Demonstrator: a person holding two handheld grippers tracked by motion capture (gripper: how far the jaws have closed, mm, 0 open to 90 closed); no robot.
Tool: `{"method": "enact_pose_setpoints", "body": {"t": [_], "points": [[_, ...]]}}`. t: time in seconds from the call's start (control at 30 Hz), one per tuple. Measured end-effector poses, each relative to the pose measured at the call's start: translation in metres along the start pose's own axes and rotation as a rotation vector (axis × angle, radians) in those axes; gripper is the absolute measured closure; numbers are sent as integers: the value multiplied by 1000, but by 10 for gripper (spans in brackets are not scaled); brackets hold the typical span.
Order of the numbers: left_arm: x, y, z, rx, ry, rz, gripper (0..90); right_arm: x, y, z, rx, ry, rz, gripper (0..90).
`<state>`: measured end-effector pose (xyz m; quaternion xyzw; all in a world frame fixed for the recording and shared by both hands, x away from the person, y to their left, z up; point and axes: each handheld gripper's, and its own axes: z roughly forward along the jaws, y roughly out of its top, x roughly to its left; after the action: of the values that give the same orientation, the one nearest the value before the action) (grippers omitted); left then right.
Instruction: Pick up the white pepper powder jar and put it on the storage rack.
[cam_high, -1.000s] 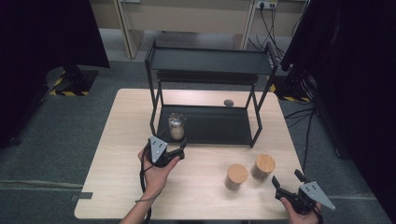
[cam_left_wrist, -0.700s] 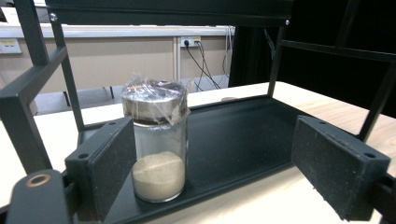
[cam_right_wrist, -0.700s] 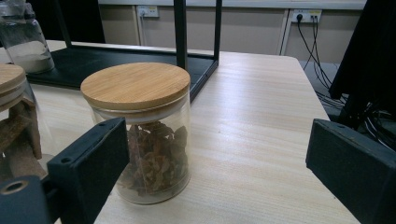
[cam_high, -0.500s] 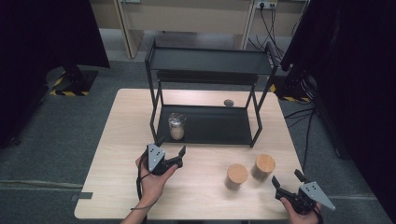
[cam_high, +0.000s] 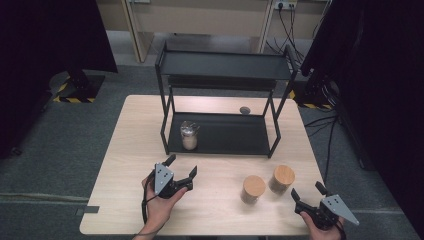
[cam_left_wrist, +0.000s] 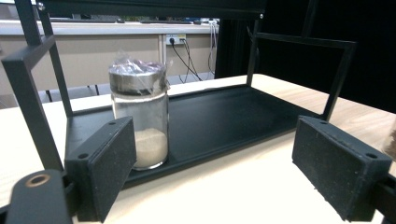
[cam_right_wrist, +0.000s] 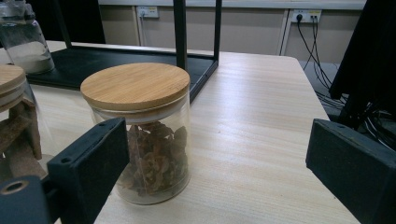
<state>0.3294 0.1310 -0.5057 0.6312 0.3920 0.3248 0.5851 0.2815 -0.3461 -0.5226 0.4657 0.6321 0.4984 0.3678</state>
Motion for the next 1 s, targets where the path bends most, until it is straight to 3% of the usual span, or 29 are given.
{"method": "enact_pose_setpoints", "body": {"t": [1.0], "points": [[-8,-19,-26,26,-34,-19,130,0,0,0,-2,0,-1,64]]}}
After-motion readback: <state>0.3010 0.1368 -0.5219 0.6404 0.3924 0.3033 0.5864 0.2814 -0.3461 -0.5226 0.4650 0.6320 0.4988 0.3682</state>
